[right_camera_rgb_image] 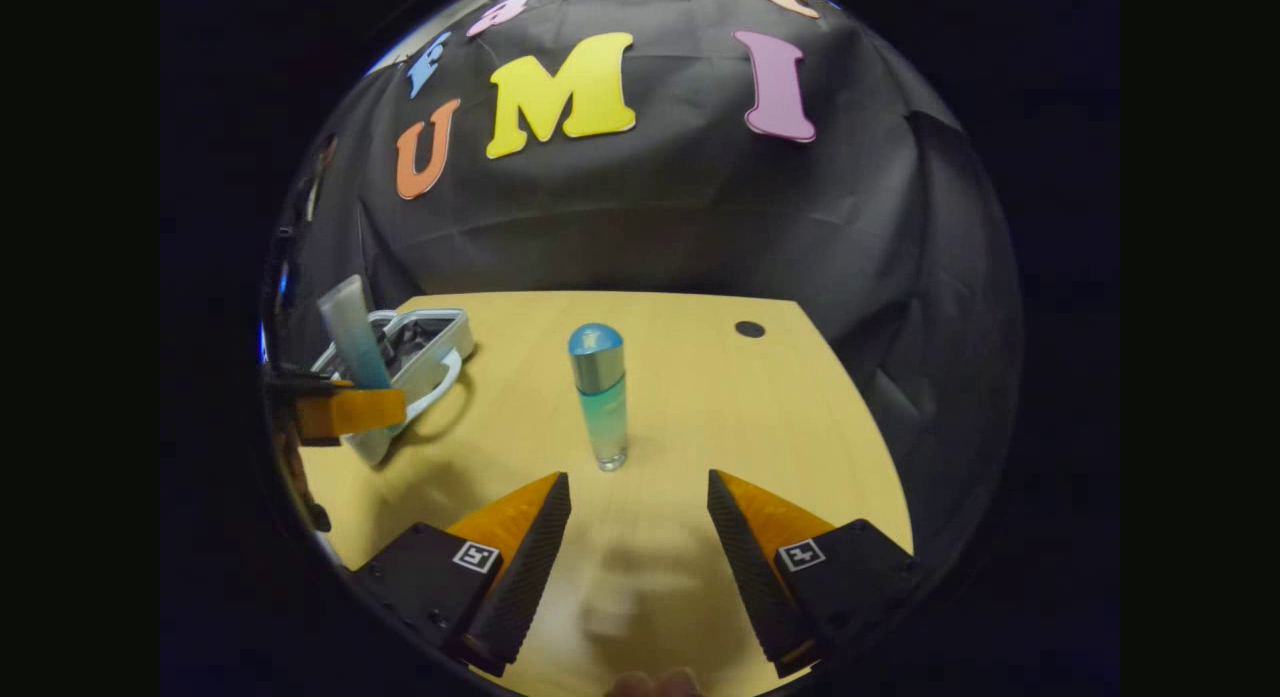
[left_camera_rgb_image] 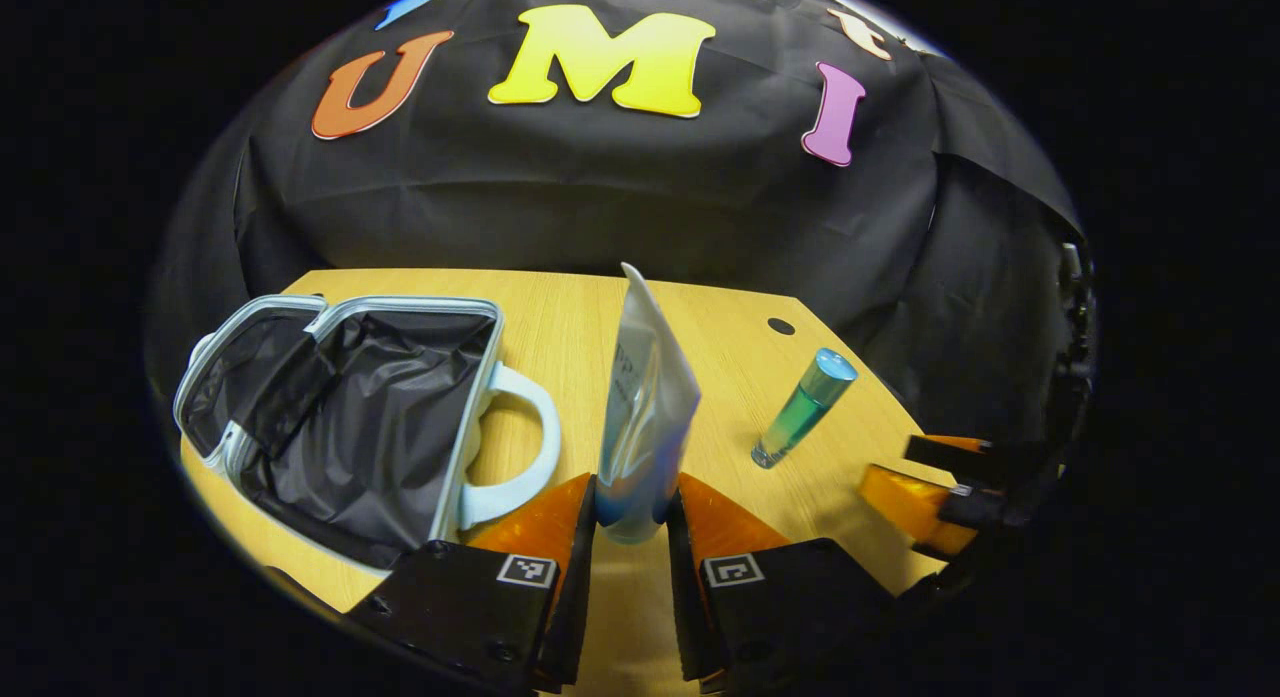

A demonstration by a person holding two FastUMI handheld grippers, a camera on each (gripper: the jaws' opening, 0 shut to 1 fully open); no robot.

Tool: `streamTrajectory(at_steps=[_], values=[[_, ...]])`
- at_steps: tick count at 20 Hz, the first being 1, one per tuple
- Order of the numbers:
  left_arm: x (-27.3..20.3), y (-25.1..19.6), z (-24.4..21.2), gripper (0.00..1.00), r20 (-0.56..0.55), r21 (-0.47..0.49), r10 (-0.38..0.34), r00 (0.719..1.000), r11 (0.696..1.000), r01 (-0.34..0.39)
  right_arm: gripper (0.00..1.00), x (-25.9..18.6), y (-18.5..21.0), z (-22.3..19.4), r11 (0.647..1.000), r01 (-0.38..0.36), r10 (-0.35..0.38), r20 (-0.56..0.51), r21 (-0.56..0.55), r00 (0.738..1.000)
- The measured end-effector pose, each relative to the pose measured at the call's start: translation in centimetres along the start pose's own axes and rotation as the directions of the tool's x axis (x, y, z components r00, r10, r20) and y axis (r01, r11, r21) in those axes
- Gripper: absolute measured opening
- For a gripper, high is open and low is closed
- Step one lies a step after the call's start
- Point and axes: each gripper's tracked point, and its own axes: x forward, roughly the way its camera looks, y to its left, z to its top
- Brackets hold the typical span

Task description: First open the suitcase, pack the skin care products into it, and then close the suitcase.

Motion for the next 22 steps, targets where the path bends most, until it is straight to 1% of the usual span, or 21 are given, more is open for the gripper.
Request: streamTrajectory(at_steps=[5,8,9,10,13,15,16,18,19,22], values=[[-3.8,1.3,0.6,0.39,0.015,0.019,0.031,0.999,0.999,-0.032,0.82,5.4,2.3,0.2,1.0,-0.014,0.015,-0.024,0.027,1.0],[-4.7,2.6,0.4,0.39,0.018,-0.004,0.06,0.998,0.998,-0.06,0.79,7.5,2.3,0.3,0.999,-0.002,0.004,-0.044,0.034,0.999],[-4.9,3.1,0.4,0.39,0.018,-0.012,0.07,0.997,0.998,-0.07,0.76,8.0,2.3,0.3,0.999,0.003,-0.001,-0.049,0.045,0.999],[-5.1,3.5,0.4,0.39,0.018,-0.019,0.08,0.997,0.997,-0.08,0.7,8.4,2.2,0.2,0.999,0.011,-0.008,-0.055,0.047,0.998],[-5.5,5.1,0.4,0.39,0.015,-0.05,0.11,0.994,0.993,-0.109,0.68,8.9,1.9,0.4,0.998,0.032,-0.029,-0.055,0.046,0.998],[-5.8,6.5,0.3,0.39,0.011,-0.075,0.136,0.991,0.988,-0.135,0.61,9.4,1.8,0.8,0.998,0.042,-0.04,-0.05,0.043,0.998],[-6.0,7.1,0.4,0.39,0.009,-0.082,0.147,0.989,0.986,-0.146,0.54,9.6,1.6,1.0,0.998,0.057,-0.055,-0.041,0.039,0.998],[-6.2,8.3,0.5,0.39,0.006,-0.084,0.167,0.986,0.983,-0.166,0.4,9.7,1.7,1.1,0.997,0.065,-0.063,-0.044,0.029,0.997],[-6.3,8.9,0.6,0.39,0.003,-0.084,0.174,0.985,0.981,-0.173,0.38,9.7,1.7,1.1,0.997,0.065,-0.064,-0.046,0.029,0.997],[-6.2,10.9,0.8,0.39,-0.009,-0.1,0.183,0.983,0.978,-0.183,0.35,9.2,2.2,1.7,0.998,0.035,-0.032,-0.054,0.057,0.998]])
